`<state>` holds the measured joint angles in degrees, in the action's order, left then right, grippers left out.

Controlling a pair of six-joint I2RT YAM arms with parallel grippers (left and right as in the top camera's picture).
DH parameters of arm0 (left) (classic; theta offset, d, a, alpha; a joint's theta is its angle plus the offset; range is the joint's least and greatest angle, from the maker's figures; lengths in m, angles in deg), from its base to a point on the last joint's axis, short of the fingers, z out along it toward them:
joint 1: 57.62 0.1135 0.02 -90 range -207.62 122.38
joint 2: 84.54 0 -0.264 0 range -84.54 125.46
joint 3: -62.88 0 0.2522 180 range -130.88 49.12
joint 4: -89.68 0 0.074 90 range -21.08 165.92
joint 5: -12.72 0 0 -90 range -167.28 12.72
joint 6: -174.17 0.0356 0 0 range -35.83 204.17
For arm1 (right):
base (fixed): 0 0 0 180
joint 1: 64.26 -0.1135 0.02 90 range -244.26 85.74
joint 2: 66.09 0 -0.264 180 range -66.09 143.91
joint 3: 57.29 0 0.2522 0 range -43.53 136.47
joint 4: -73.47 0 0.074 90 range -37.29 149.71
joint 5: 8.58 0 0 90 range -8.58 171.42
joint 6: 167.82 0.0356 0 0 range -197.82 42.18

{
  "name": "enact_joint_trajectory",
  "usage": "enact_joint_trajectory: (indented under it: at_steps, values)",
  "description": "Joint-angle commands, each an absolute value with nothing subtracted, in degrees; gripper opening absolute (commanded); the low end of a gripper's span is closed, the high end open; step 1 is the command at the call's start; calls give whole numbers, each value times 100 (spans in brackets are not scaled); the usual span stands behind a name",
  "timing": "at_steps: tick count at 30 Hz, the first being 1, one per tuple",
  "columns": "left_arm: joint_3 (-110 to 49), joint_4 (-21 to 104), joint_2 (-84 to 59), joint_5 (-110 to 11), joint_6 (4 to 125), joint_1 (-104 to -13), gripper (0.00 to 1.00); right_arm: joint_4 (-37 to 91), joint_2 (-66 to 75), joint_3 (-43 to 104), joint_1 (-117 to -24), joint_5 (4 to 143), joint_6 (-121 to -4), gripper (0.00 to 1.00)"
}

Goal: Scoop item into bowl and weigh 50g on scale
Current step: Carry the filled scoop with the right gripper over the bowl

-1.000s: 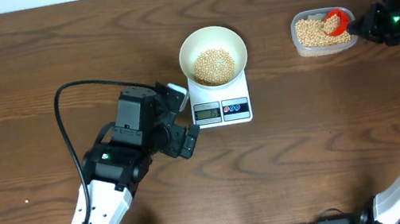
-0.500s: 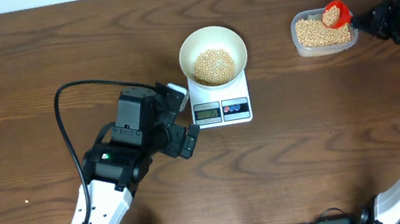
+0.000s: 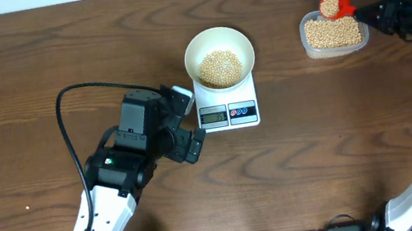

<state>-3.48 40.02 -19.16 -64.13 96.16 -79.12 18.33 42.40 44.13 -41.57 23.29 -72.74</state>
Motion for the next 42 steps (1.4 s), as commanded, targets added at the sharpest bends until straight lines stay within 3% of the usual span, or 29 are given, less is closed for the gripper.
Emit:
enact_joint_trajectory:
  at_steps: [1,10,22,42]
  values:
    - [-313,3995,-1894,-6492,9590,-7918,98,2102,4085,4389,-4415,1971,-7012,1]
    - [-313,3995,-1894,-6492,9590,-7918,98,2930,4085,4389,-5258,1800,-6708,1]
    - [-313,3995,-1894,-6492,9590,-7918,98,3129,4087,4389,-6157,1809,-6734,1]
    - [-313,3995,-1894,-6492,9590,-7918,98,2735,4089,4389,-7193,2395,-8179,1]
